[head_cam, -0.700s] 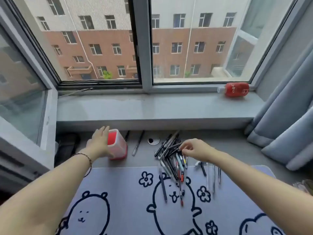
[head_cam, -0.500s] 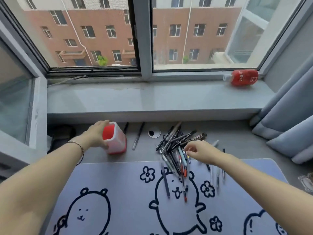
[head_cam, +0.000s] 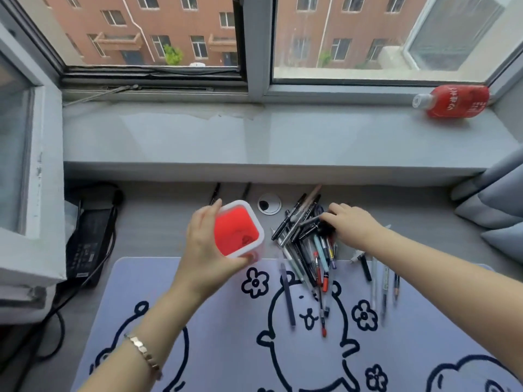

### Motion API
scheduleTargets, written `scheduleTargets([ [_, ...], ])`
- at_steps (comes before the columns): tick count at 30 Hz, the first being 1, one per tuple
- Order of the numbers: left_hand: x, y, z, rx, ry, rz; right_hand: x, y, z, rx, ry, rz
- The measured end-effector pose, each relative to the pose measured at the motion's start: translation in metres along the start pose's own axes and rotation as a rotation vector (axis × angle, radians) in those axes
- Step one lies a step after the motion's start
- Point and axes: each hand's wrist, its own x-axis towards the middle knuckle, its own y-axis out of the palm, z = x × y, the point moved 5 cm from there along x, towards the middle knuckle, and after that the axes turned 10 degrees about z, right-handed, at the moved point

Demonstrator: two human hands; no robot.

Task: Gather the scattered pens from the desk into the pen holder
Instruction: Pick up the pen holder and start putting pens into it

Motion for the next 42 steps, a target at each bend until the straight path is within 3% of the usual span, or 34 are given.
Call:
scheduleTargets([
  [6, -0.033, 0.026, -0.005, -0.06, -0.04, 0.025, 0.012, 0.003, 0.016, -0.196, -0.048, -0.016],
  [9, -0.042, 0.028, -0.003, -0.056, -0.062, -0.009, 0.001, -0.016, 0.009, -0.057, -0.034, -0.308],
  [11, -0.045, 0.029, -0.002, -0.036, -0.068, -0.02, -0.02, -0.037, -0.001, 0.245, -0.035, -0.48],
  [13, -0.046, 0.032, -0.004, -0.011, -0.059, -0.015, -0.053, -0.06, -0.008, 0.702, -0.058, -0.616],
  [16, -0.044, 0.043, -0.017, 0.024, -0.007, 0.021, -0.114, -0.096, 0.004, 1.304, -0.22, -0.828],
  [18, -0.042, 0.055, -0.031, 0.022, 0.038, 0.058, -0.135, -0.099, 0.027, 1.438, -0.314, -0.749],
  [21, -0.045, 0.066, -0.051, -0.001, 0.114, 0.086, -0.138, -0.073, 0.06, 1.359, -0.255, -0.486],
  [25, -0.051, 0.068, -0.058, 0.017, 0.172, 0.071, -0.138, -0.042, 0.064, 1.351, -0.098, -0.489],
  [27, -0.051, 0.065, -0.053, -0.018, 0.146, 0.066, -0.139, -0.038, 0.062, 1.337, -0.134, -0.443],
  [32, -0.041, 0.059, -0.057, -0.082, 0.158, 0.189, -0.126, -0.029, 0.065, 1.221, -0.33, -0.082],
  [36, -0.029, 0.06, -0.062, -0.063, 0.271, 0.323, -0.11, -0.026, 0.06, 1.231, -0.382, -0.067],
  [42, -0.001, 0.053, -0.034, -0.21, 0.172, 0.524, -0.102, -0.023, 0.052, 1.249, -0.324, -0.236],
])
